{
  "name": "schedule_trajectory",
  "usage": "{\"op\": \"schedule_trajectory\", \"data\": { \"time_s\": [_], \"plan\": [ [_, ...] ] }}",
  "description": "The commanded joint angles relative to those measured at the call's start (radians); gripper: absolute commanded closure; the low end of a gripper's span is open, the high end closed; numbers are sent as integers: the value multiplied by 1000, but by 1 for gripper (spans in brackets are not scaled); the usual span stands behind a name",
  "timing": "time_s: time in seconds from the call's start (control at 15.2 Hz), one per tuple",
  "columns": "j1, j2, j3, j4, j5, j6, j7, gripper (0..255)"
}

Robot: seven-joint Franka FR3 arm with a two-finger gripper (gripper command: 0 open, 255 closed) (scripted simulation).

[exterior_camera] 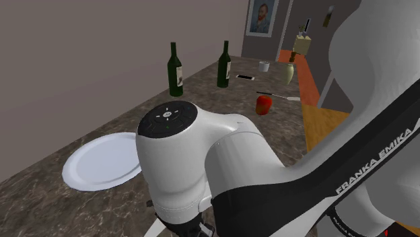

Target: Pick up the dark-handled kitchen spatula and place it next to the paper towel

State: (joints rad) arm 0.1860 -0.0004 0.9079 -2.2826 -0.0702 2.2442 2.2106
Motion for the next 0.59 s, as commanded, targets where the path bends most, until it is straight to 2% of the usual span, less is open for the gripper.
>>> {"op": "schedule_trajectory", "data": {
  "time_s": [0.0, 0.33, 0.53],
  "plan": [
    [0, 0, 0, 0, 0, 0, 0, 0],
    [0, 0, 0, 0, 0, 0, 0, 0],
    [0, -81, -6, 51, 80, -100, -59, 0]
  ]
}}
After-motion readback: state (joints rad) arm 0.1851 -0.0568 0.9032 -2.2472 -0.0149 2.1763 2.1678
